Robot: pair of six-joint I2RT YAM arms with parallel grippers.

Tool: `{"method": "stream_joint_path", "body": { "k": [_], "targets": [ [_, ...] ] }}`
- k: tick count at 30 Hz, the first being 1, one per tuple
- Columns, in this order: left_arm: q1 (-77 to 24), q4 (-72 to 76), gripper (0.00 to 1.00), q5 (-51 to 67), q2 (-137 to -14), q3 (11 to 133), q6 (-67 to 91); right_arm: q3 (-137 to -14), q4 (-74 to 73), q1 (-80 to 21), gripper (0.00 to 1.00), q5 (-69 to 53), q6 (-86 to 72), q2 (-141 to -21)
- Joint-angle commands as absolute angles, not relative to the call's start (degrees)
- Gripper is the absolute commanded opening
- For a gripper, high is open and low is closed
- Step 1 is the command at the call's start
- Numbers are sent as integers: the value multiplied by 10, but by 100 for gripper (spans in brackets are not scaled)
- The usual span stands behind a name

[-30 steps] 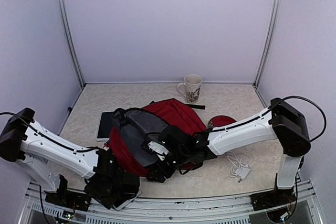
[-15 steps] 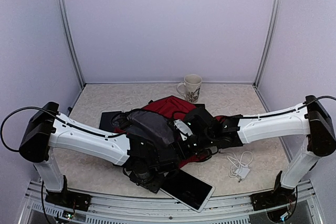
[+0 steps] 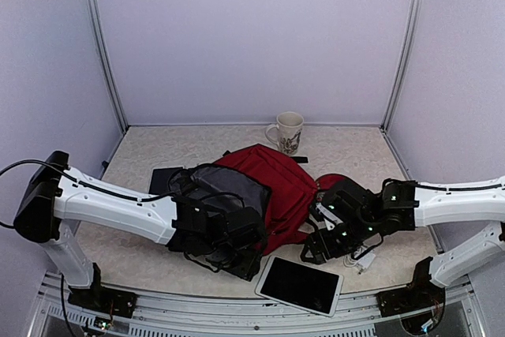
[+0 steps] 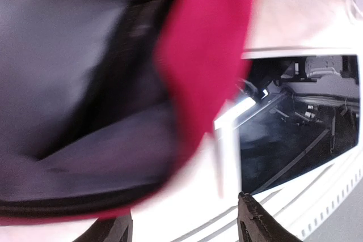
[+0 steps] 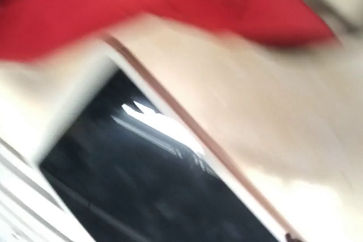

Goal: Pack the student bag
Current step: Move the pen to the corner of the board, then pick up the pen from the corner of the board.

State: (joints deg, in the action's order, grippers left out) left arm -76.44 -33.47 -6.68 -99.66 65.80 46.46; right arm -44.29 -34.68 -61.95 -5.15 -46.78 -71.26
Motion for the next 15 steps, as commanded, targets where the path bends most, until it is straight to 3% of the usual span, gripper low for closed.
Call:
{"method": "stream_joint_path", "body": {
  "k": [1,9,15],
  "targets": [
    [-803,-330,61,-80,-1060,723,416,-434,-547,-623,75,-33,-568,-686],
    [-793,-251,64,-2,-1062,674,436,-350,-478,-650,76,-122,-629,-651],
    [-777,-222,56,43,-1064,637,448,-280,-319,-650,78,-193,-641,-681]
  ]
}}
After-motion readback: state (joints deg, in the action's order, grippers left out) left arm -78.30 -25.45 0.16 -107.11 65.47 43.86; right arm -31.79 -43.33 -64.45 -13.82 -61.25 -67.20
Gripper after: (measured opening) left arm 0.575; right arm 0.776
